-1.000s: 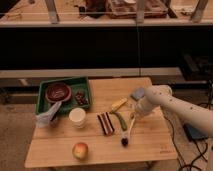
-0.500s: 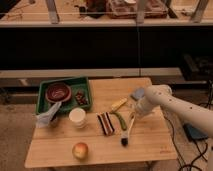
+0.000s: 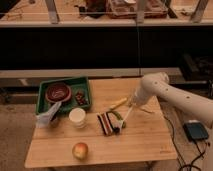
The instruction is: Wipe purple bowl with brush
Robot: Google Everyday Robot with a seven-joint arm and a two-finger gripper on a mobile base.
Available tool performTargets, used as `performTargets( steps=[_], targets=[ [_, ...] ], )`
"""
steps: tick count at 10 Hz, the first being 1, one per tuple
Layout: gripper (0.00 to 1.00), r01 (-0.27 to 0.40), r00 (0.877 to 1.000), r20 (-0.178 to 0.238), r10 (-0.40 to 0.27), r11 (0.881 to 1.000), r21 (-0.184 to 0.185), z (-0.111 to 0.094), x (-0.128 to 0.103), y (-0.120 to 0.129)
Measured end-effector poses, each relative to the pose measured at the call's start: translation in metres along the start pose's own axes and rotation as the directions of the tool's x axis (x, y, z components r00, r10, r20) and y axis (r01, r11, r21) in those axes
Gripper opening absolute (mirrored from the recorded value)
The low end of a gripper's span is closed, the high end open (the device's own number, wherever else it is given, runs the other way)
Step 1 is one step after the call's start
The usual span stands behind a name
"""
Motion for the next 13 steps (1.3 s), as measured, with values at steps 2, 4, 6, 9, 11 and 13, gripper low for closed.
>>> performTargets(
  steps=[2,4,6,9,11,13],
  targets=[
    [0.14,0.000,0.999,-0.044,0.000,1.000,0.002,-0.025,0.023,-0.042],
    [0.14,-0.017,0.997,-0.071,0.017,1.000,0.000,-0.047,0.049,-0.061],
    [0.14,-0.031,0.996,-0.088,0.031,1.000,0.002,-0.066,0.066,-0.064],
    [0.14,-0.043,0.993,-0.109,0.044,0.999,0.008,-0.089,0.078,-0.066],
    [0.14,-0.043,0.993,-0.109,0.046,0.998,0.035,-0.109,0.078,-0.068],
    [0.14,-0.024,0.995,-0.091,0.034,0.994,0.109,-0.118,0.074,-0.063]
  ],
)
